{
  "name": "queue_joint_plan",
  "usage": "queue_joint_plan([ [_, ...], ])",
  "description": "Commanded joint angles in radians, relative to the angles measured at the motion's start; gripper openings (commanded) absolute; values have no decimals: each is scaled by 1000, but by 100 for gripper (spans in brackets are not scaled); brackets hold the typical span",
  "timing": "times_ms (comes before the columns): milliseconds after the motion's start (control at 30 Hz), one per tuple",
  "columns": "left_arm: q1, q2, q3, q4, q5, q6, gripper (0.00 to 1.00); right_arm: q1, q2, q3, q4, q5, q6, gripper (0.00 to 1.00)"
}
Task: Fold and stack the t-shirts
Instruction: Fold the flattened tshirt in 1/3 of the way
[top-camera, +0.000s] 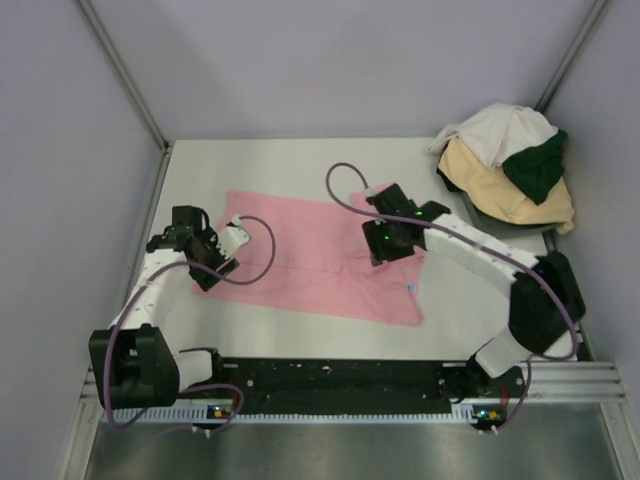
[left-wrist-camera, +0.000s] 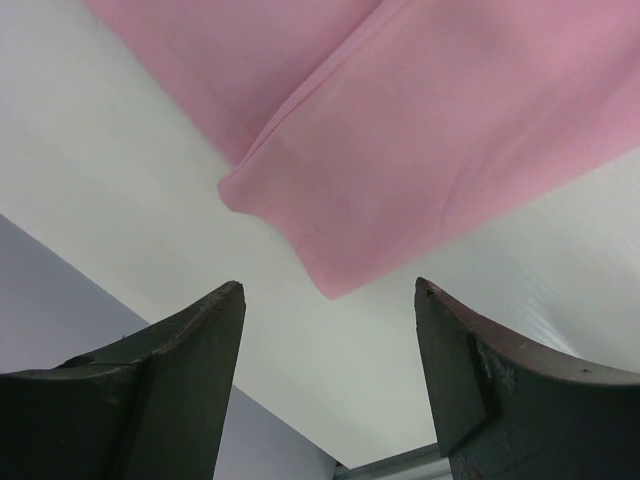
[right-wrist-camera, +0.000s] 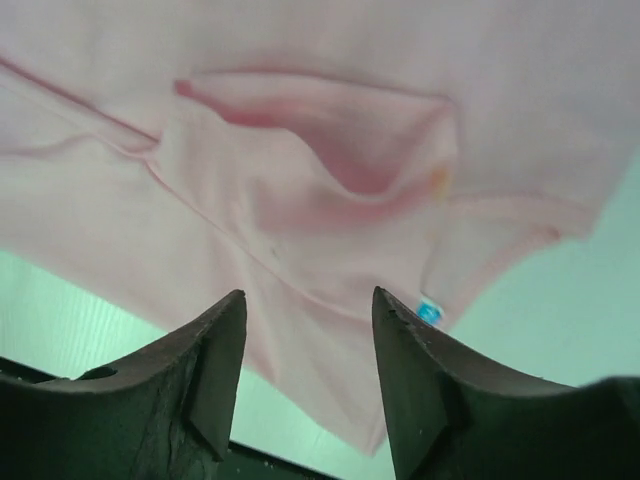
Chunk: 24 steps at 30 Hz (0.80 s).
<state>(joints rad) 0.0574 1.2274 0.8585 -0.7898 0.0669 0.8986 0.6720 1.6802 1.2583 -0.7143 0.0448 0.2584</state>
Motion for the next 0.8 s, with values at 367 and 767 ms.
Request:
queue_joint_plan([
  [367, -41, 11, -194, 122, 27, 321, 74, -114, -442, -487, -188, 12, 556, 62],
  [767, -50, -35, -274, 113, 94, 235, 0, -192, -464, -666, 35, -40, 562, 0],
])
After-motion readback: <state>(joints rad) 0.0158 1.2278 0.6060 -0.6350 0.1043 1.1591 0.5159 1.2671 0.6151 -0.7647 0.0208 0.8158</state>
